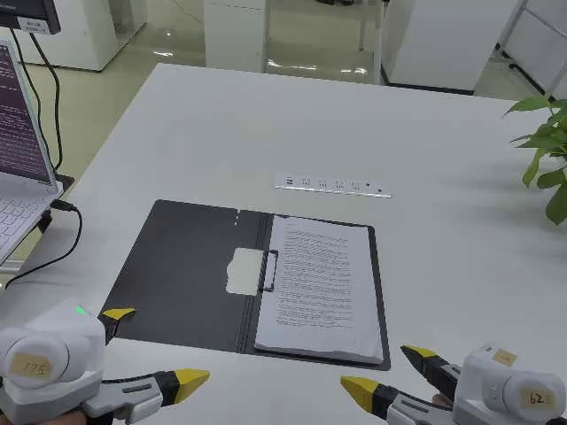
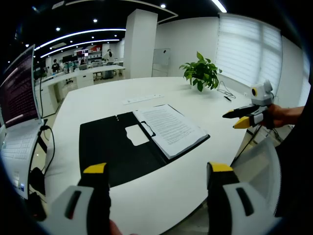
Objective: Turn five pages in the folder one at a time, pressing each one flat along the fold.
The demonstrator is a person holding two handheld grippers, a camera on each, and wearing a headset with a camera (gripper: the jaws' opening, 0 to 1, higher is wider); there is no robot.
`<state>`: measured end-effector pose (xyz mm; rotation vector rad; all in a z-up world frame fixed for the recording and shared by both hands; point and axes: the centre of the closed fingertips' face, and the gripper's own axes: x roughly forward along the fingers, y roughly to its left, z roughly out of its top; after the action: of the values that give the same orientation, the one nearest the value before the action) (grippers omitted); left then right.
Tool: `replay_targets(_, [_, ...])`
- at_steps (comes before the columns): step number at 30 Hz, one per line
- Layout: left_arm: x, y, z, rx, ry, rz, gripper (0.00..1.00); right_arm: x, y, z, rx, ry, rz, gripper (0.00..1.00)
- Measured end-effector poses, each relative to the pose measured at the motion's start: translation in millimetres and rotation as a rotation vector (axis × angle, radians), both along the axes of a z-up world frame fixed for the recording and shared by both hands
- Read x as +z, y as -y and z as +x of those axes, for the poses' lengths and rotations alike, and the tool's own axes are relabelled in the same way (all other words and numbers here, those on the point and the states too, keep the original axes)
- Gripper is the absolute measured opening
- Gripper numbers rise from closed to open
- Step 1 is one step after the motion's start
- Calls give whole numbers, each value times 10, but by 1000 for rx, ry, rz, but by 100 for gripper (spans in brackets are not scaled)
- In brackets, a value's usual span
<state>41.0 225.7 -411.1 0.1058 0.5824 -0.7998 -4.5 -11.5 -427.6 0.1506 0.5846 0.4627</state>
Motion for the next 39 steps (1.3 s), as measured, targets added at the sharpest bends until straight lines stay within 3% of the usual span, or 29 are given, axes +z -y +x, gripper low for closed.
replay_targets(39, [34, 8, -20, 17, 12, -11, 81, -3, -49, 0, 40, -8, -6, 70])
